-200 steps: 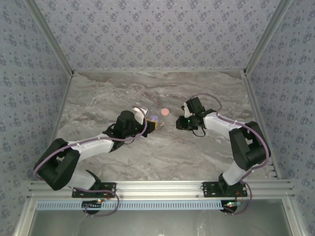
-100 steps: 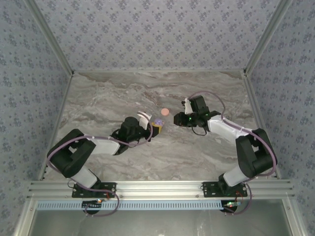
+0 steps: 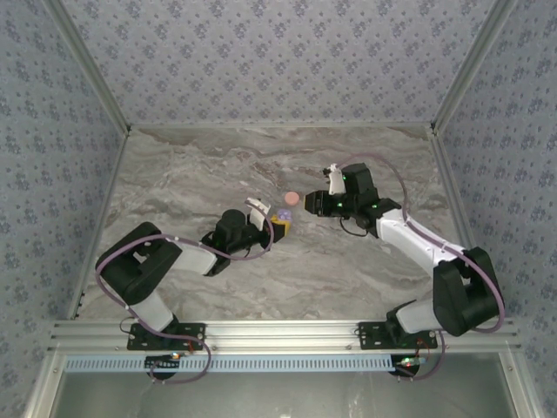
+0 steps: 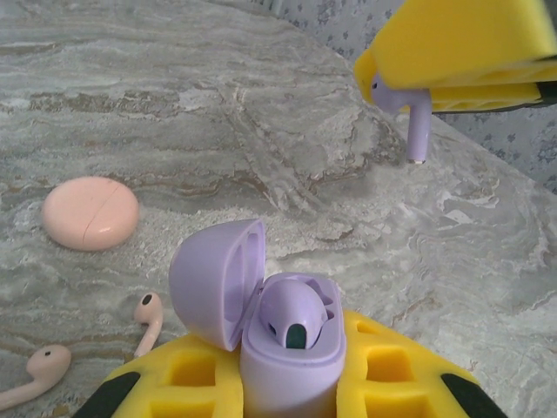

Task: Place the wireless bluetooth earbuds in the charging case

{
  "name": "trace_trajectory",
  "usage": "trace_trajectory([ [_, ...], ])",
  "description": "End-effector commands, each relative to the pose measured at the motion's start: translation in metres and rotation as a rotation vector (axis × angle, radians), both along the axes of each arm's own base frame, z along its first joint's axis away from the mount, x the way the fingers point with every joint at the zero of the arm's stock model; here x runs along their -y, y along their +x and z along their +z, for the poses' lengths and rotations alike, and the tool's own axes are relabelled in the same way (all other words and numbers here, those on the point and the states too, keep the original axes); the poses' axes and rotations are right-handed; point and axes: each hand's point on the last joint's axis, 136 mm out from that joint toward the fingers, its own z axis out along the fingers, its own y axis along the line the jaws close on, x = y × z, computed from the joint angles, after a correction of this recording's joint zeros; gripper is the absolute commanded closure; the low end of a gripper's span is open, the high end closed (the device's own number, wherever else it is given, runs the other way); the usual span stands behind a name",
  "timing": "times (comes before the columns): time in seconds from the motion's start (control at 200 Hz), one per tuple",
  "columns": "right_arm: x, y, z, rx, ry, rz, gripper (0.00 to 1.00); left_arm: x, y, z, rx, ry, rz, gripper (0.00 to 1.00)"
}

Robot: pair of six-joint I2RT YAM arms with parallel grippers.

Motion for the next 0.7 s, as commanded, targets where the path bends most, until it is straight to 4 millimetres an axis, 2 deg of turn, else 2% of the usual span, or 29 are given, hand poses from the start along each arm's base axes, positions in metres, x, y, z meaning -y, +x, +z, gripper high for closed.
trace_trajectory([
  [0.0,-0.006,-0.004,0.014,0.034,0.044,0.010,0.75,0.011,-0.003,0.018,0.073,-0.055,-0.036,0.98],
  [0.355,-0.023,-0.005,0.041,0.130,0.099,0.015,0.75,0.022,-0.004,0.044,0.107,-0.123,-0.053,0.98],
  [0.695,-0.025,-0.005,0.049,0.165,0.116,0.002,0.75,0.026,-0.003,0.067,0.127,-0.177,-0.038,0.98],
])
